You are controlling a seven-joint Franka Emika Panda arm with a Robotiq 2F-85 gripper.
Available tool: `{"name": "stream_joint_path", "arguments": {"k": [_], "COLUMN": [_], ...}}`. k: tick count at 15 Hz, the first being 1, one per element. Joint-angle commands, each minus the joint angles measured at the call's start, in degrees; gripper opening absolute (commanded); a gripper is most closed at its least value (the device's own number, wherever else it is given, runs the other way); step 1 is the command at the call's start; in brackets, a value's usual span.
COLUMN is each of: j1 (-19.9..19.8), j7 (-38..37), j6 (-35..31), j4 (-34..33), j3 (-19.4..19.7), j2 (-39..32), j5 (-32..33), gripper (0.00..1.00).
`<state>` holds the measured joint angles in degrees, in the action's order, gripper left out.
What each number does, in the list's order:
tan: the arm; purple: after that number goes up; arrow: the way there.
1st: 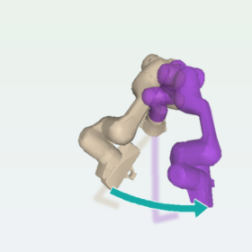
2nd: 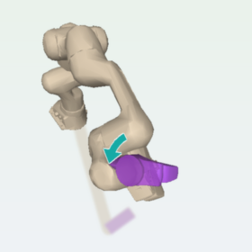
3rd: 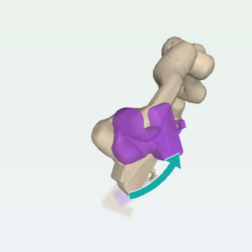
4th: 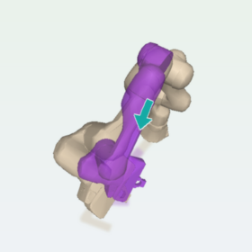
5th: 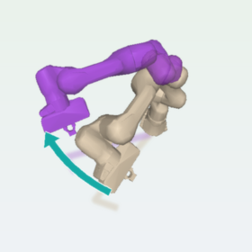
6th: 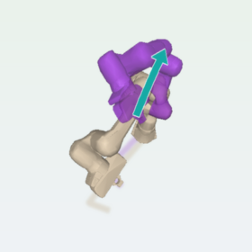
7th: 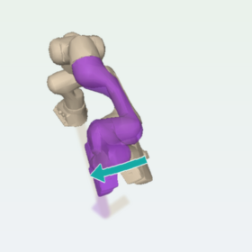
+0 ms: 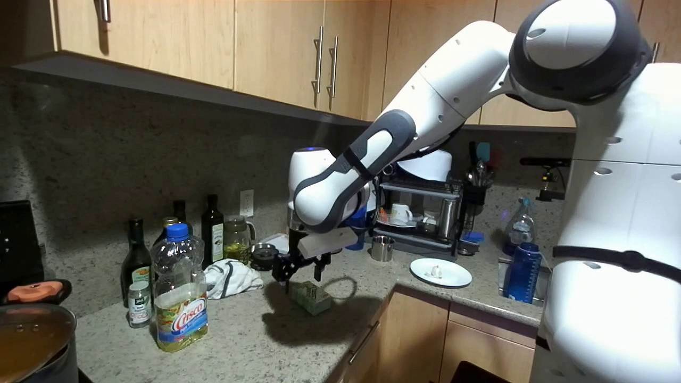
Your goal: Put the juice box upright
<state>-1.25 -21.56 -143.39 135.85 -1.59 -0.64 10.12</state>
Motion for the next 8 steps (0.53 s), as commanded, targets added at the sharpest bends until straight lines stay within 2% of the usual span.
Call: {"name": "stream_joint_path", "arguments": {"k": [1, 8], "j1": [-0.43, 0.94], "j7": [-4.67, -2.86], "j6": [-3.03, -7.73], "j4": [-2.75, -12.04], "j3": [2.12, 7.18], "j2": [-4.81, -17.11], "j5": [4.35, 4.44], "gripper": [1.0, 1.0]}}
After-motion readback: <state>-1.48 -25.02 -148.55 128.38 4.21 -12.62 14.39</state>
